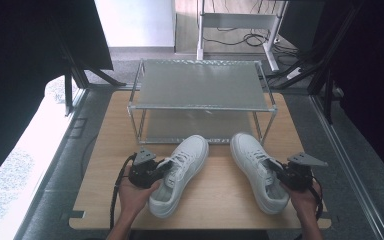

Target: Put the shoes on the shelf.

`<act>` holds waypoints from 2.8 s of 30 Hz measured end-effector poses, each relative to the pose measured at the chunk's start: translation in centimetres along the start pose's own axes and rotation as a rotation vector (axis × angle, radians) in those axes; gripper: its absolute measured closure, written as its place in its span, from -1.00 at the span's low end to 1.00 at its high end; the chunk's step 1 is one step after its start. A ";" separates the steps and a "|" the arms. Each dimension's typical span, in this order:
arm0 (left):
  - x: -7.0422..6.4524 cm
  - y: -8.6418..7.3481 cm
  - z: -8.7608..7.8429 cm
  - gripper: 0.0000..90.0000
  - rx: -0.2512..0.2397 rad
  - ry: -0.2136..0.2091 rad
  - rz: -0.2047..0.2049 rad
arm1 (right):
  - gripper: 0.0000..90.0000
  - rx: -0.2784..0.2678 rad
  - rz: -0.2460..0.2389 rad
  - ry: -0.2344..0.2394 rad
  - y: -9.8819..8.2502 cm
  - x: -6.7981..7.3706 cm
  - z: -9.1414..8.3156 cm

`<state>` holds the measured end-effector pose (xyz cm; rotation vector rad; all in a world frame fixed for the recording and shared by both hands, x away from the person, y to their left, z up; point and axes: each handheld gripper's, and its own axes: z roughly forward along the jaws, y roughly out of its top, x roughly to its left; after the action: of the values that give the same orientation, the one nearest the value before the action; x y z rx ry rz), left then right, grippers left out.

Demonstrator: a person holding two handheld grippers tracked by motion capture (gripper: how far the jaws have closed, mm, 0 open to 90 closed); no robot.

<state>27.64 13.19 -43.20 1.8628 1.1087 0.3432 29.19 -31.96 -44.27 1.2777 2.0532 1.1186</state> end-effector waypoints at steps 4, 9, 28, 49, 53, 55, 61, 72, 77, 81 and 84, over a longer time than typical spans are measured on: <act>0.1 0.0 -0.7 0.85 -0.022 -0.025 -0.008 | 0.87 -0.028 0.023 0.038 0.0 -0.2 -0.6; 0.2 -0.1 -0.7 0.85 -0.028 -0.046 -0.017 | 0.87 -0.057 0.035 0.063 0.1 -0.2 -1.0; 0.5 0.7 -3.3 0.84 -0.125 -0.055 -0.037 | 0.87 -0.122 0.042 0.099 0.6 0.1 -2.4; 0.9 1.6 -5.3 0.84 -0.184 -0.044 -0.053 | 0.87 -0.239 0.128 0.190 1.4 0.0 -3.9; 0.9 2.2 -5.5 0.85 -0.189 -0.048 -0.051 | 0.87 -0.254 0.133 0.191 2.0 -0.2 -4.2; 0.9 2.7 -5.6 0.85 -0.191 -0.045 -0.040 | 0.87 -0.258 0.129 0.187 2.5 -0.2 -4.2; 0.1 4.2 -6.0 0.85 -0.215 -0.036 0.001 | 0.87 -0.296 0.119 0.197 4.3 0.1 -4.3; -0.1 6.1 -6.7 0.85 -0.241 -0.065 0.007 | 0.87 -0.369 0.112 0.200 6.9 0.4 -5.4; -0.1 7.0 -6.8 0.85 -0.250 -0.061 0.009 | 0.87 -0.379 0.131 0.200 7.5 0.1 -5.7; 0.0 7.7 -6.7 0.85 -0.260 -0.055 0.015 | 0.87 -0.385 0.129 0.198 8.1 0.1 -5.7; 0.1 8.1 -6.5 0.85 -0.269 -0.058 0.008 | 0.87 -0.394 0.126 0.198 8.6 0.1 -5.7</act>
<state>28.13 15.46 -33.05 1.6304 0.9651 0.4189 29.28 -32.07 -33.99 1.1451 1.7782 1.6680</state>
